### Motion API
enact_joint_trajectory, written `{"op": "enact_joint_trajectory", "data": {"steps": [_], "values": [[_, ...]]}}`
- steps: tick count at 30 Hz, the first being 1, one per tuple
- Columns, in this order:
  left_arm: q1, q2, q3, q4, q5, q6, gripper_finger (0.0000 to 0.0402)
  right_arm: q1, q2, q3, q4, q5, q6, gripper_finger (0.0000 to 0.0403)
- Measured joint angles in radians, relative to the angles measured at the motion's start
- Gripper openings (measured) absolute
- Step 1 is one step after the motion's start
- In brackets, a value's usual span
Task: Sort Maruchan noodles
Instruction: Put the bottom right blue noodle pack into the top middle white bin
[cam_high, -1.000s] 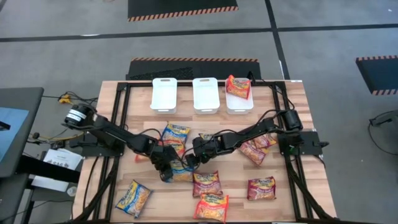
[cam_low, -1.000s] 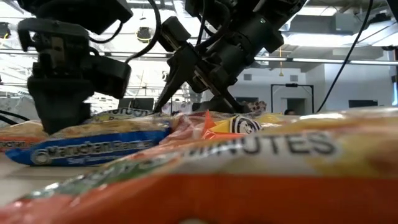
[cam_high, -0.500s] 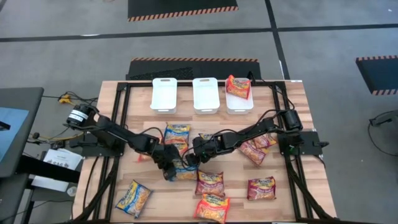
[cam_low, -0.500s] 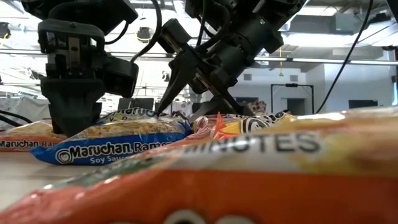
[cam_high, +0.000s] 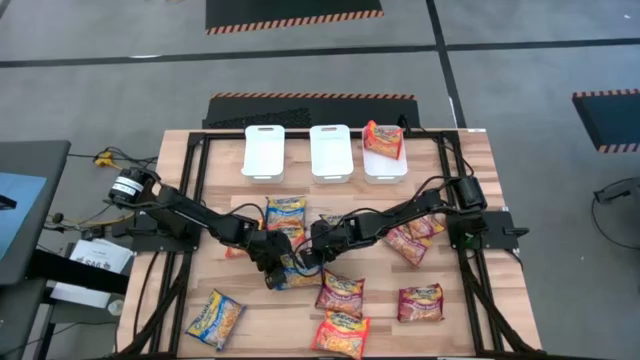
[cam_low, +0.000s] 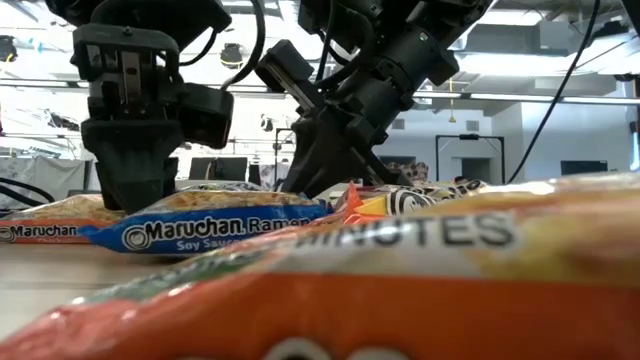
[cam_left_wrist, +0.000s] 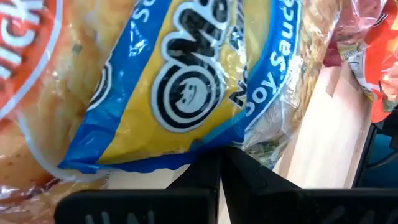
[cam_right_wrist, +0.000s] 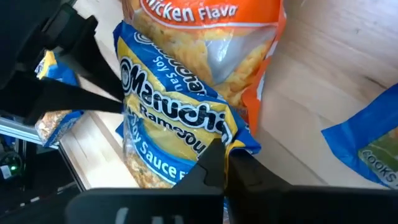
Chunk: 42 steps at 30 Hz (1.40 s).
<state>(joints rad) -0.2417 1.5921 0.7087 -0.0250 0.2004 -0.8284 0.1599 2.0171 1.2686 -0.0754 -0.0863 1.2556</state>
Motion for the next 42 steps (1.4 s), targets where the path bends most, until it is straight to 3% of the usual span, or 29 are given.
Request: {"op": "enact_joint_trajectory", "data": {"steps": [8,16,24,35,42], "values": [[0.0,-0.046,0.011,-0.088,-0.019,0.0,0.0,-0.011,-0.003,0.0,0.031,0.001,-0.028,0.0005],[0.005,-0.239,0.012,-0.267,-0.11,0.065,0.0,-0.011,-0.015,0.003,0.096,-0.002,-0.071,0.0005],[0.005,-0.418,0.014,-0.384,-0.172,0.082,0.0,-0.017,-0.037,0.099,0.076,0.034,-0.174,0.0005],[0.008,-0.654,0.014,-0.409,-0.228,0.114,0.0,-0.044,-0.1,0.296,-0.22,0.071,-0.363,0.0005],[0.012,-0.769,0.014,-0.399,-0.325,0.168,0.0,-0.117,-0.181,0.367,-0.369,0.094,-0.5,0.0005]]}}
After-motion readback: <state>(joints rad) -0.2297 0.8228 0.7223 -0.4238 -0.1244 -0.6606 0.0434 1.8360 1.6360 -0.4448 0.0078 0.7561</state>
